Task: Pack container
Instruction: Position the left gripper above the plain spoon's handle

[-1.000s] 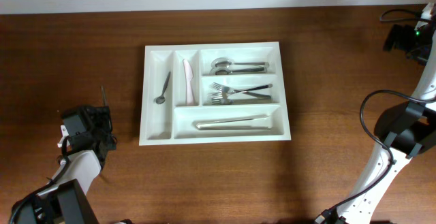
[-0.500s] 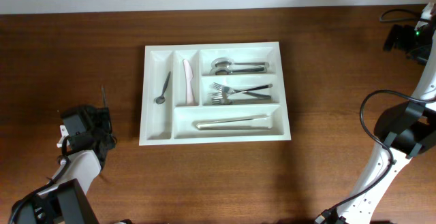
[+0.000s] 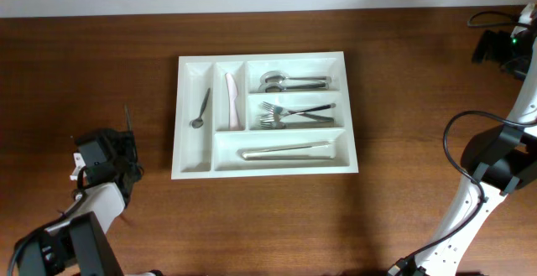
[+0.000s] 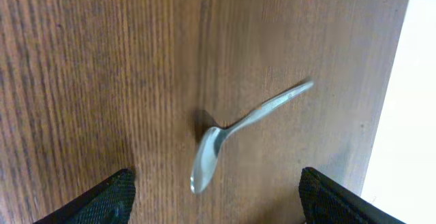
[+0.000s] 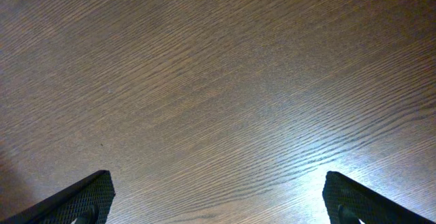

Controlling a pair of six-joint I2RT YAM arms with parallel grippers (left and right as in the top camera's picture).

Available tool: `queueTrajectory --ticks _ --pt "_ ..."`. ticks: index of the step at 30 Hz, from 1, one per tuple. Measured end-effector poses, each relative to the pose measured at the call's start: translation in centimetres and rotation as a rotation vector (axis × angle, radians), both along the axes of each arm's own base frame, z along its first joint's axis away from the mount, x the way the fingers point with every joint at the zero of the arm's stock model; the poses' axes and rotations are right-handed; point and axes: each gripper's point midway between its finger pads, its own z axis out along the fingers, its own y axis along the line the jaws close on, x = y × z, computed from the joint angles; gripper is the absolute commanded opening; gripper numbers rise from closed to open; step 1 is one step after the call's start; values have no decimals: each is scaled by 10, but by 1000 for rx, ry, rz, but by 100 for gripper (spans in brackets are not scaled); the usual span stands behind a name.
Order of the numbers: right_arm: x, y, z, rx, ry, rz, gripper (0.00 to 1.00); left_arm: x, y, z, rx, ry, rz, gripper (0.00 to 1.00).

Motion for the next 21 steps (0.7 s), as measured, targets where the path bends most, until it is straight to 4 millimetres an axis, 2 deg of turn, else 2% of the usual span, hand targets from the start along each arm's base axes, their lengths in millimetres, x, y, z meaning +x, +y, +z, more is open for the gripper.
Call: queueTrajectory --ticks 6,12,16,18,21 --pt "0 0 0 0 -1 0 98 5 1 -1 2 -16 -3 77" --pt "0 0 0 0 0 0 99 5 1 -4 -7 -15 2 57" --pt "0 0 0 0 0 0 99 8 1 -3 -11 -27 2 54" --pt "0 0 0 0 0 0 99 11 1 -1 -9 -41 -1 42" --pt "0 0 0 0 0 0 99 11 0 -1 -12 -44 -6 34"
